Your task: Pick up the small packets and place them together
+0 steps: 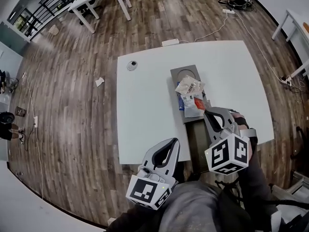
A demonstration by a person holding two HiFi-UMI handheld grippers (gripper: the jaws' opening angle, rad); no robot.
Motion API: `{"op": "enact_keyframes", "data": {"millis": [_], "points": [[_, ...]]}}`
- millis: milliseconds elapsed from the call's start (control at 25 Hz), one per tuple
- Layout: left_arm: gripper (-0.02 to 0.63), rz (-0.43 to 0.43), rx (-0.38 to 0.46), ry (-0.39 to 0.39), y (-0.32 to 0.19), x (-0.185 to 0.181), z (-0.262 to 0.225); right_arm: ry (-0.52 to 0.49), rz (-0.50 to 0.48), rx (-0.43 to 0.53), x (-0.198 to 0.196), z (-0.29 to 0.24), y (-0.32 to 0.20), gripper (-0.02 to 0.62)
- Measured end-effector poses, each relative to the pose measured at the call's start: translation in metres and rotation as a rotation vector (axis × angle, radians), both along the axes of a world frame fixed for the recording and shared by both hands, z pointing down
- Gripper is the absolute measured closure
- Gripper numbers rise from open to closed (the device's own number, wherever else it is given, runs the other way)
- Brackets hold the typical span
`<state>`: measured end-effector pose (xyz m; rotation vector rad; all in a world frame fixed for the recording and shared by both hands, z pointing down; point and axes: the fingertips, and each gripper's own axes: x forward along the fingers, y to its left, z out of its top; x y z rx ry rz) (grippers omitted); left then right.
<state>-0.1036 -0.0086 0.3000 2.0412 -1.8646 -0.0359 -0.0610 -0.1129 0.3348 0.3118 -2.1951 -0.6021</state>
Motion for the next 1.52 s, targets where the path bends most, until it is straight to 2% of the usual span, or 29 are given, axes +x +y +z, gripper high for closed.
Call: {"op": "enact_keyframes", "data": {"millis": [240, 400, 560, 760, 920, 1120, 1320, 1520], "points": [[0.603, -0.055, -0.055, 0.004, -0.014, -0.049, 0.018, 0.045, 0.005, 0.063, -0.047, 0.022, -0.052, 0.591], [0.603, -0.087, -0.092, 0.016, -0.021, -0.073, 0.032, 0.082, -0.006, 0.025, -0.059, 0.050, -0.056, 0.591], [0.603, -0.093, -0.122, 0.033, -0.021, -0.076, 0.043, 0.101, -0.028, -0.033, -0.061, 0.068, -0.043, 0.589], [0.603, -0.089, -0.121, 0.036, -0.021, -0.070, 0.044, 0.076, -0.021, -0.051, -0.057, 0.065, -0.041, 0.578], [0.603, -0.089, -0.107, 0.023, -0.020, -0.067, 0.038, -0.029, 0.014, -0.040, -0.057, 0.041, -0.046, 0.572], [0.603, -0.078, -0.065, -0.012, -0.021, -0.055, 0.022, -0.234, 0.089, -0.032, -0.036, -0.009, -0.049, 0.572], [0.603, -0.030, -0.031, -0.024, -0.016, -0.015, 0.002, -0.468, 0.119, -0.132, 0.011, -0.050, -0.025, 0.572], [0.603, 0.056, 0.023, -0.074, -0.008, 0.029, -0.013, -0.681, 0.118, -0.307, 0.059, -0.060, 0.038, 0.576]]}}
